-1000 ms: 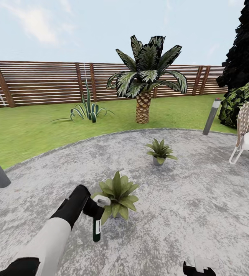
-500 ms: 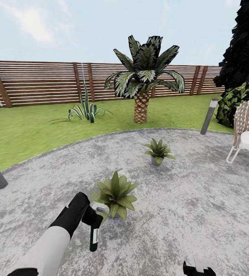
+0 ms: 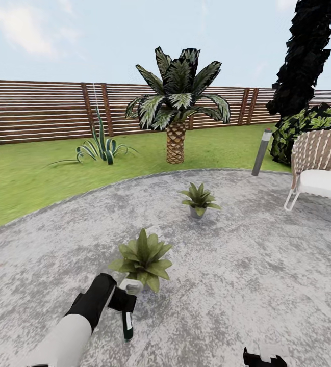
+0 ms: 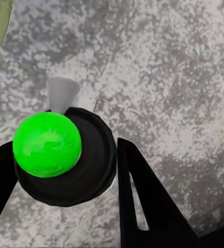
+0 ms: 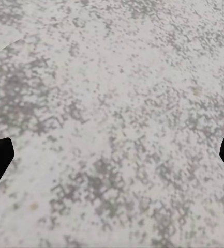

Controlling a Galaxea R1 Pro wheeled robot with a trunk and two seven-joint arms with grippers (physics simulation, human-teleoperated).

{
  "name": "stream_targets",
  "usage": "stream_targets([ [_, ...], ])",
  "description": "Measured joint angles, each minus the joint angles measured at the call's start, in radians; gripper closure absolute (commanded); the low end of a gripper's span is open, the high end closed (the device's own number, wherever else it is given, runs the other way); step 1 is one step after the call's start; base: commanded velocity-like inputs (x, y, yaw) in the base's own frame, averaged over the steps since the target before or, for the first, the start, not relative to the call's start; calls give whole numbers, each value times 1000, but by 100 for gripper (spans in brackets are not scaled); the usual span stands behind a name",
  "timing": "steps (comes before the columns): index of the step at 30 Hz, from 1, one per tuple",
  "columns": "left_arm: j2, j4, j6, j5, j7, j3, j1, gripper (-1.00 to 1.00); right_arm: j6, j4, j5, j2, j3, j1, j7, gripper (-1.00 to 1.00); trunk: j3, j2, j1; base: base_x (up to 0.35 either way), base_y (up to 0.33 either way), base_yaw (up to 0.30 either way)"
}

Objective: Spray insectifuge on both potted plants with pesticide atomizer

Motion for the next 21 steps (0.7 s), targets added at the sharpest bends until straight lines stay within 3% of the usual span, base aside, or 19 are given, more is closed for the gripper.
stream_targets([
  [3,-3,-59,-3,88,88,3,-5,100,0,0,0,0,0,0,0,-100,0,0,0,0,0,-1],
  [6,3,-91,-3,143,188,2,0,100,0,0,0,0,0,0,0,-100,0,0,0,0,0,0],
  [14,8,-89,27,147,203,-14,33,100,0,-1,-1,1,1,0,0,-100,1,0,0,0,0,-91],
  [21,8,-96,26,148,203,-14,34,100,0,-2,-2,1,1,0,-1,-100,1,0,0,-38,-150,-60],
])
